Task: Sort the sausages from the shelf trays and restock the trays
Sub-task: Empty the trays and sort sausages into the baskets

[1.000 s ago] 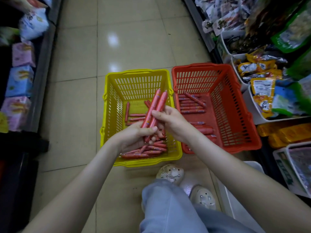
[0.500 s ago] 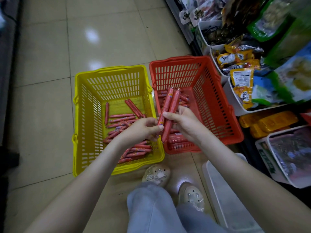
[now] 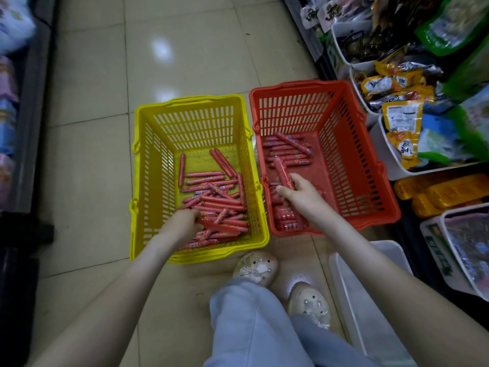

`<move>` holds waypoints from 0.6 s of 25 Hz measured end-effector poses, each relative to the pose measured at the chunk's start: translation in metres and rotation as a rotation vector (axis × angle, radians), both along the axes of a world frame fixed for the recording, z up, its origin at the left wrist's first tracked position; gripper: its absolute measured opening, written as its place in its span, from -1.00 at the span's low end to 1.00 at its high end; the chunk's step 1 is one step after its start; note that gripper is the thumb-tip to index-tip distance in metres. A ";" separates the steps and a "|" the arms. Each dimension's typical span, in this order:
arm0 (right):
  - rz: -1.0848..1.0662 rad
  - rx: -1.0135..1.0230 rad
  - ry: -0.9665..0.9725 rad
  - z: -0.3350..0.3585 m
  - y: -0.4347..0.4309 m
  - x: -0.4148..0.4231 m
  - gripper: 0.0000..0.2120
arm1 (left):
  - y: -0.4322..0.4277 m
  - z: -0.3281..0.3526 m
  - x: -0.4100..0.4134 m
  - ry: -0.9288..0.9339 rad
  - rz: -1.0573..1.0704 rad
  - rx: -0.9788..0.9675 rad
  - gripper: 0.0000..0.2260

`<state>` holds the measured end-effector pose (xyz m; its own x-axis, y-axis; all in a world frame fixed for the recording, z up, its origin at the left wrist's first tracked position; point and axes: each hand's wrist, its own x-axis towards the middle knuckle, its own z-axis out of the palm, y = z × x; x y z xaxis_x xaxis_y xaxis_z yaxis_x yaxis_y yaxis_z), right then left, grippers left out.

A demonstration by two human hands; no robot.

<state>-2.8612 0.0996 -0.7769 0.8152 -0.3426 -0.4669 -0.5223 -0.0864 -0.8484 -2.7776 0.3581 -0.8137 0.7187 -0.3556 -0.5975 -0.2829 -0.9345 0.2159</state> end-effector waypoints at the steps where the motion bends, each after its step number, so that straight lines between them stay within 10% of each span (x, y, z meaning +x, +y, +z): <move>1: 0.011 -0.010 0.011 -0.001 0.000 -0.001 -0.88 | 0.002 -0.006 -0.003 0.016 0.032 -0.008 -0.78; 8: 0.118 -0.175 0.017 -0.009 -0.002 -0.005 -0.86 | -0.001 -0.014 0.000 0.045 0.150 0.020 -0.54; 15: 0.367 -0.649 -0.040 -0.022 -0.016 -0.006 -0.66 | -0.070 0.016 -0.008 -0.300 -0.044 -0.383 -0.57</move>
